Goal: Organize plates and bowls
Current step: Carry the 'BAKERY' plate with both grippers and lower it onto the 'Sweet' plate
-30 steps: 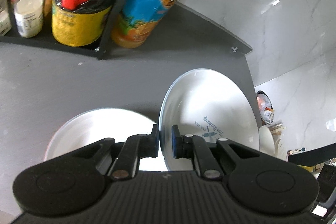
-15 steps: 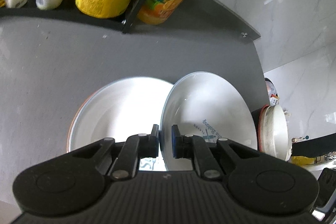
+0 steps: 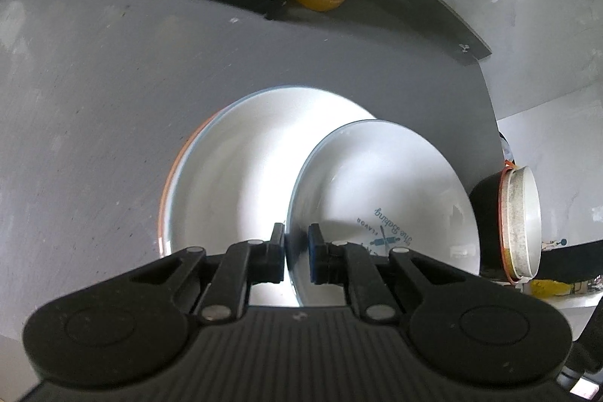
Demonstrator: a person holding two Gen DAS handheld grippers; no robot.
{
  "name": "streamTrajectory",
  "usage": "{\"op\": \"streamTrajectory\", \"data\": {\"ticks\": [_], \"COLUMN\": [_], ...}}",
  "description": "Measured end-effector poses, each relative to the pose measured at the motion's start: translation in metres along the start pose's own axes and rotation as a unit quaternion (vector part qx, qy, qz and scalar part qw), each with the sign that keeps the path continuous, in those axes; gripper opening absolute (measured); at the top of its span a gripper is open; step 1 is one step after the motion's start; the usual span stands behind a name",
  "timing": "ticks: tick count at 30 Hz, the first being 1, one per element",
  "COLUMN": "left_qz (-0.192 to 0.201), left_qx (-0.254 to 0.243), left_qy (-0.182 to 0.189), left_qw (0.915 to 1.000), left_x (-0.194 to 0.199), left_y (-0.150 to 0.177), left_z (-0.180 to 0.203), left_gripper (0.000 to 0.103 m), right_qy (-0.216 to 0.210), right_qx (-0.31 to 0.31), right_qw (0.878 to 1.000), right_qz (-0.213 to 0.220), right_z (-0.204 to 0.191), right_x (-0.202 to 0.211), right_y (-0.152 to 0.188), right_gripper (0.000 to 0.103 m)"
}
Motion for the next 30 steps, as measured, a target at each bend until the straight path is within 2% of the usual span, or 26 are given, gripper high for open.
{"op": "streamTrajectory", "data": {"ticks": [17, 30], "left_qz": [0.002, 0.025], "left_qx": [0.014, 0.014], "left_qy": [-0.033, -0.063], "left_qw": [0.9994, 0.9976], "left_x": [-0.005, 0.0], "left_y": [0.008, 0.005], "left_z": [-0.013, -0.017], "left_gripper": [0.013, 0.011], "right_qy": [0.014, 0.016], "right_qx": [0.019, 0.016], "right_qw": [0.999, 0.999], "right_qz": [-0.034, -0.029], "right_z": [-0.005, -0.002], "right_x": [-0.013, -0.01], "right_y": [-0.004, -0.009], "right_gripper": [0.013, 0.016]}}
Point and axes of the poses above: each gripper's, at about its wrist camera, not at the fingertips, and x roughly against the way its jaws point, z to its right, y to its underside, the point moved 5 cm from there along -x, roughly the way its jaws point, and after that the axes turned 15 degrees about -z, right-handed, at the moved point
